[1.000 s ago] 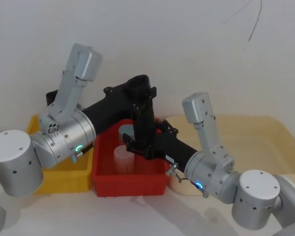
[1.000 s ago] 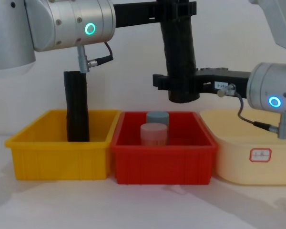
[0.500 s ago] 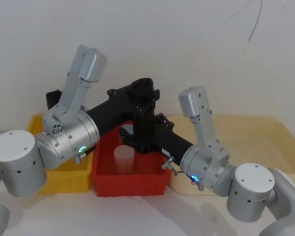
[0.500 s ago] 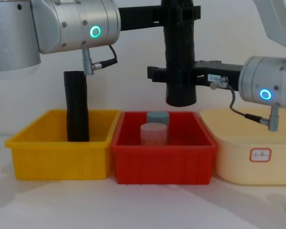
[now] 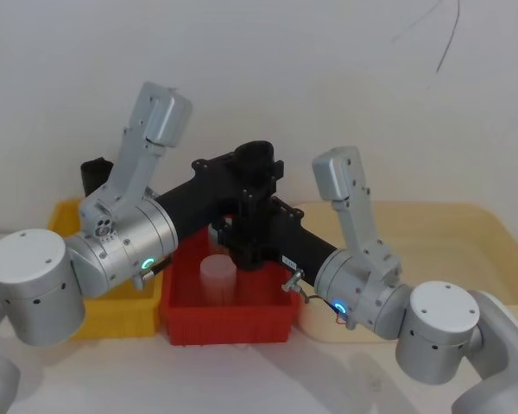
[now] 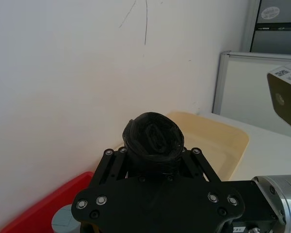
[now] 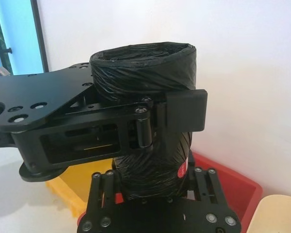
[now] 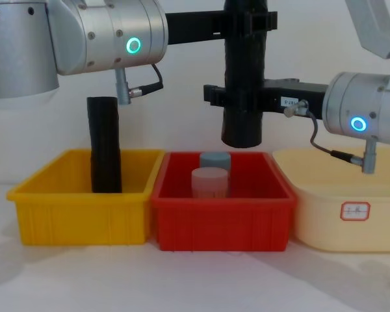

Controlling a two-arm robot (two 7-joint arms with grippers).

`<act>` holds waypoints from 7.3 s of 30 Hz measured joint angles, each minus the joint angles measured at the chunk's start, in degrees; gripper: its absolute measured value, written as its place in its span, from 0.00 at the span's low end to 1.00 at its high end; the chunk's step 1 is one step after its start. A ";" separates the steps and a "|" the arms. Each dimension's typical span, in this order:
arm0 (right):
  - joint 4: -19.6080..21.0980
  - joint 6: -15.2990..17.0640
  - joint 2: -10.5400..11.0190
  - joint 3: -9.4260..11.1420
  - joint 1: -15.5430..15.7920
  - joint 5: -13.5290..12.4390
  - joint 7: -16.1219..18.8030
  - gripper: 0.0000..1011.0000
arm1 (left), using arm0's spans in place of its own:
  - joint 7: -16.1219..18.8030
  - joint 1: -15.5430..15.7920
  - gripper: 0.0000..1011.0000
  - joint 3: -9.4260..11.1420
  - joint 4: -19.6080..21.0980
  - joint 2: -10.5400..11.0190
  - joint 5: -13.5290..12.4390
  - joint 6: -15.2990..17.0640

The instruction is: Pick up the garbage bag with the one hand and transfer it to the other hand.

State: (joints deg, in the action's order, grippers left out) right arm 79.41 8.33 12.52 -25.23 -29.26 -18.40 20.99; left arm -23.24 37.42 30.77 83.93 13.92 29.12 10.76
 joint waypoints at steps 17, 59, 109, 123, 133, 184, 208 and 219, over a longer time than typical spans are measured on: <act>-0.34 -0.16 -0.11 -0.05 -0.30 -0.05 0.14 0.53 | -0.08 0.07 0.37 0.13 -0.08 -0.08 0.07 0.10; 0.97 2.36 2.24 2.39 0.65 1.29 -1.95 0.53 | -1.86 -0.48 0.99 -1.61 1.67 0.97 3.49 0.36; 4.21 10.80 12.18 5.34 -0.30 8.55 -0.99 0.53 | 17.38 -10.70 0.99 -9.86 3.88 6.27 -2.03 0.71; 1.17 11.15 11.10 6.46 -2.69 8.86 -0.89 0.61 | 22.56 -11.10 0.99 -10.04 0.20 4.54 -5.08 2.08; 0.02 11.23 10.76 6.83 -3.51 8.91 -0.77 0.90 | 23.93 -11.18 0.99 -10.11 -0.80 3.99 -5.93 2.45; -5.19 21.06 8.97 -7.95 -15.00 11.26 17.79 0.99 | 25.00 -11.25 0.99 -10.17 -1.61 3.54 -6.56 2.69; -15.78 25.60 1.96 -13.43 -24.01 11.10 22.00 0.99 | 25.00 -11.25 0.99 -10.17 -1.61 3.54 -6.56 2.68; -19.85 23.09 0.46 -13.34 -24.43 12.20 17.80 0.99 | 24.99 -11.25 0.99 -10.17 -1.60 3.54 -6.56 2.69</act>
State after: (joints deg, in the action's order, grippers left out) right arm 59.56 31.42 12.98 -38.57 -53.69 -6.20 38.79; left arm 1.75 26.17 20.60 82.33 17.46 22.56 13.45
